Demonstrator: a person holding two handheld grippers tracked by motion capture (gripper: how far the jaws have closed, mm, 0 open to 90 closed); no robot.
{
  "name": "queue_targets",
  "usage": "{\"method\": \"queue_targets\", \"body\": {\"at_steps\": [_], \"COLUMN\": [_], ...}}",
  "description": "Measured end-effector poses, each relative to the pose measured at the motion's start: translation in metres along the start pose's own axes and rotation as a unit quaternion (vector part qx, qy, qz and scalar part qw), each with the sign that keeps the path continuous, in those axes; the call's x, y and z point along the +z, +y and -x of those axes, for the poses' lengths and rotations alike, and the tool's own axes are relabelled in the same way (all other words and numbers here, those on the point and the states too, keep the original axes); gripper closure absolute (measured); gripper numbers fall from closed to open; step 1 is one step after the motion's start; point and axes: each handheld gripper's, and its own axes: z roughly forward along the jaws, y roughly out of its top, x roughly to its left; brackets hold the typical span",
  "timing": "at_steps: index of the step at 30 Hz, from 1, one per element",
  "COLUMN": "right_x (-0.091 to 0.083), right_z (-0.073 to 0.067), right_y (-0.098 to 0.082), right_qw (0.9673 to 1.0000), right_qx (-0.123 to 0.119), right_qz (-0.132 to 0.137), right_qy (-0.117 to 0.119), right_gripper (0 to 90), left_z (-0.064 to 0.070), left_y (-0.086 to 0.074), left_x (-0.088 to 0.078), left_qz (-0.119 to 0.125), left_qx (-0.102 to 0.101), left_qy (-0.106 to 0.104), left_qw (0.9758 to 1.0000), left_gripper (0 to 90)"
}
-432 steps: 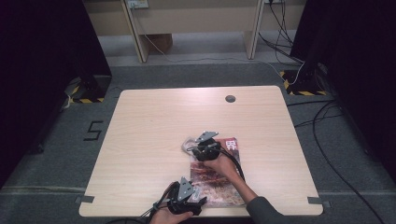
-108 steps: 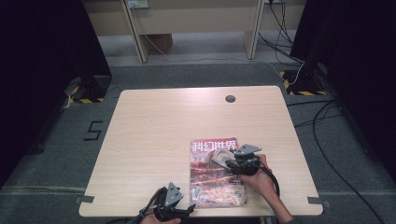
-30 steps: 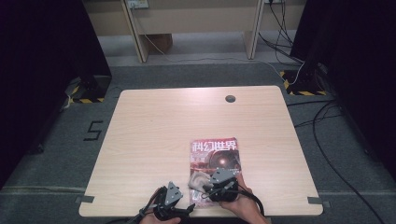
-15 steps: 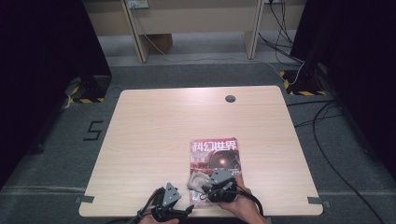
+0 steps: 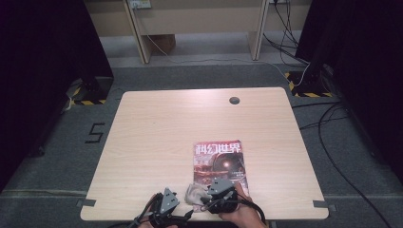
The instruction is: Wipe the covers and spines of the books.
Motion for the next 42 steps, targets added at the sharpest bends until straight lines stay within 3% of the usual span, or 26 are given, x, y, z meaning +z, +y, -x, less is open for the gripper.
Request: {"method": "queue_targets", "body": {"at_steps": [6,10,17,20,23,29,31,37,42], "right_x": [-0.001,0.0,-0.001,-0.001,-0.001,-0.001,-0.002,0.0,0.0], "right_z": [-0.006,-0.004,-0.013,-0.016,-0.014,-0.005,-0.008,-0.019,-0.017], "right_y": [0.001,0.0,0.001,0.001,0.002,0.0,0.001,0.003,0.002], "right_qw": [0.9998,0.9999,0.9997,0.9995,0.9993,0.9998,0.9998,0.9992,0.9992], "right_qx": [-0.022,-0.009,-0.019,-0.028,-0.033,-0.016,-0.019,-0.032,-0.032], "right_qz": [-0.001,0.0,-0.005,-0.005,-0.004,-0.003,-0.006,-0.006,-0.004], "right_qy": [-0.002,0.005,0.017,0.012,0.016,0.008,0.003,0.021,0.023], "right_gripper": [50.0,50.7,51.5,51.5,50.5,51.4,52.1,52.1,50.3], "left_z": [-0.001,-0.001,-0.003,-0.003,-0.003,-0.004,-0.004,-0.004,-0.004], "left_y": [-0.001,-0.002,-0.003,-0.003,-0.003,-0.003,-0.003,-0.003,-0.003], "left_x": [-0.002,-0.004,-0.005,-0.006,-0.006,-0.007,-0.006,-0.006,-0.006], "left_qz": [-0.001,0.002,0.001,-0.001,0.003,0.002,-0.002,0.001,0.002], "left_qx": [-0.001,-0.002,-0.005,-0.004,-0.007,-0.005,-0.003,-0.006,-0.006], "left_qy": [0.0,0.001,0.004,0.006,0.005,0.005,0.006,0.006,0.006], "left_qw": [1.0,1.0,1.0,1.0,1.0,1.0,1.0,1.0,1.0], "left_gripper": [16.7,16.7,16.4,16.4,16.4,16.4,16.4,16.4,16.4]}}
